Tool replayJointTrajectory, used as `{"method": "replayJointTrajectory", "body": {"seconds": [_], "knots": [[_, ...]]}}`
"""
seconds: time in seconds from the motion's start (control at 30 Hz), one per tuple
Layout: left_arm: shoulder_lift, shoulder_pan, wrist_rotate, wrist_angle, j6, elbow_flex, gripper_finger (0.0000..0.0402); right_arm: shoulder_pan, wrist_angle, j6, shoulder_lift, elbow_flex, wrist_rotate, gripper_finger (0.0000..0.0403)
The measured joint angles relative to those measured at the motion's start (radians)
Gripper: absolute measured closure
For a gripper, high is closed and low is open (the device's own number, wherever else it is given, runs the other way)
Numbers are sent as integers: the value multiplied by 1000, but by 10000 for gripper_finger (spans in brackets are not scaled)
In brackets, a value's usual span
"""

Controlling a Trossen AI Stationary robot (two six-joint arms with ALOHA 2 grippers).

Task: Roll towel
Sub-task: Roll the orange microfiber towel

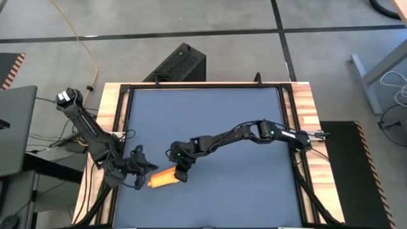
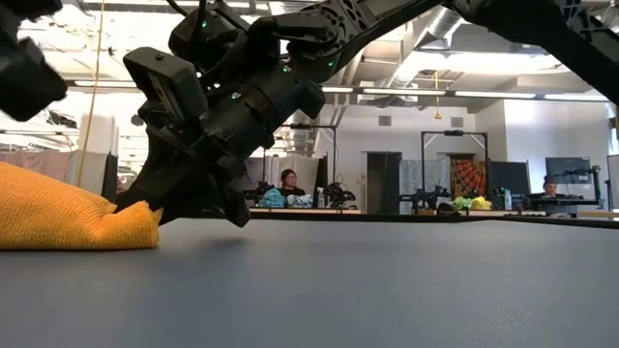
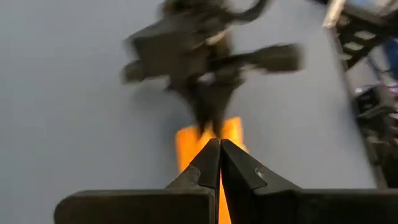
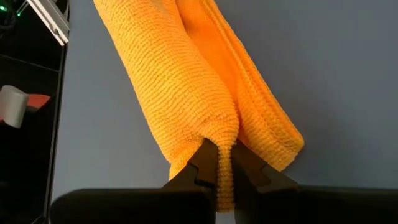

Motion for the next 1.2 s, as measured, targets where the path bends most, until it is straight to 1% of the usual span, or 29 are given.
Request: {"method": "replayJointTrajectory", "body": {"seconds": [0.1,0.17,0.33,0.47,0.77,1.0,1.13,1.2], "knots": [[64,7,2,145,119,0,401,0,8,3,0,-1,0,362],[123,19,10,209,154,1,401,0,17,3,0,-1,-5,362],[279,50,33,233,97,1,402,0,18,3,0,-1,-8,362],[360,52,50,291,73,1,401,0,15,2,0,-1,-13,362],[428,51,68,320,63,1,402,-4,8,-1,1,-1,-17,362],[493,51,79,313,15,1,401,-4,10,-3,1,-2,-18,361],[513,51,79,302,4,1,401,-4,22,-55,1,-2,-20,360],[514,51,81,280,-14,1,402,-4,26,-79,1,-2,-39,358]]}}
